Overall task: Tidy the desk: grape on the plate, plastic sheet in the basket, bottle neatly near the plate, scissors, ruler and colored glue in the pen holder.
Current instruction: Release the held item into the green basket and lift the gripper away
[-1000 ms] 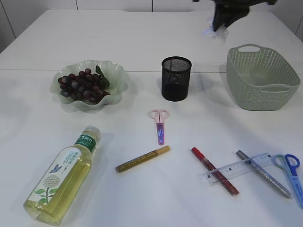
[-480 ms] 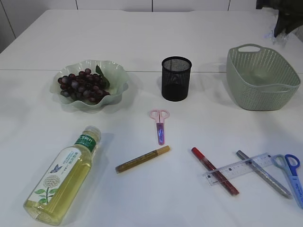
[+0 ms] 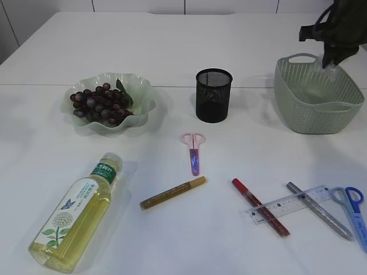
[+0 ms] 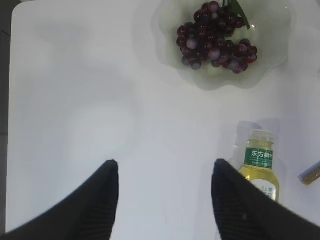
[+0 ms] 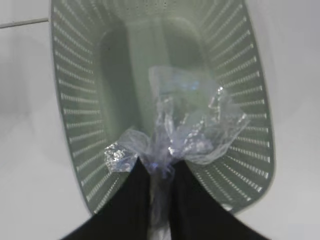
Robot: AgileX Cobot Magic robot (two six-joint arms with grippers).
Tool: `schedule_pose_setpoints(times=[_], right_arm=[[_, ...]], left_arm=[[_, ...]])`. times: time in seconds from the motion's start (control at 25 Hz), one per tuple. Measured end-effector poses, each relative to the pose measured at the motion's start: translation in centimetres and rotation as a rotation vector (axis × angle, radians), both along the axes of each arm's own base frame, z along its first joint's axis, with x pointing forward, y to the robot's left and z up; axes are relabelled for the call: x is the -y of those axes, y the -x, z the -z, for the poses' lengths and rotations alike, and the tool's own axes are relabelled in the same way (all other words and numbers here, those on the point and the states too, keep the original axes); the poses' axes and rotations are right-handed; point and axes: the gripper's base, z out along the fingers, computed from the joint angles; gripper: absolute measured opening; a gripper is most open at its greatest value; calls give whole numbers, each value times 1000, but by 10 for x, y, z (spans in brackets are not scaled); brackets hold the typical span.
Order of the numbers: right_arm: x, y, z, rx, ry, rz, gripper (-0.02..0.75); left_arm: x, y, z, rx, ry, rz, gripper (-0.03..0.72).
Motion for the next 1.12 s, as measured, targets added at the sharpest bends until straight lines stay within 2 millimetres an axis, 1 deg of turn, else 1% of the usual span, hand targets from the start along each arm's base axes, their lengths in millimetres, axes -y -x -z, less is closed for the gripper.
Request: schedule_pose_setpoints(times=[0.12,0.2,0.32,0.4,0.52,0.76,0.92,1.12], right_arm=[[4,-6,10,6,2,5,99],[8,-10,17,9,2,10,141],[14,-15,21,39,0,21,280],[17,-16,20,61,-8,46,382],[20,-16,20,71,-17,69,440],[22,-14,21,40,-14,81,458],[22,-6,24,-55,-18,99,456],[21,-3,25,-86,-27,97,416]], left_arm=[[0,0,0,0,-1,0,433],[0,0,0,0,-1,0,433],[0,0,0,0,-1,0,433],[0,0,0,0,-1,0,433],[0,0,0,0,-1,0,433],[0,0,0,0,-1,0,433],[0,0,0,0,1,0,433],[1,0,0,-1,9,2,433]])
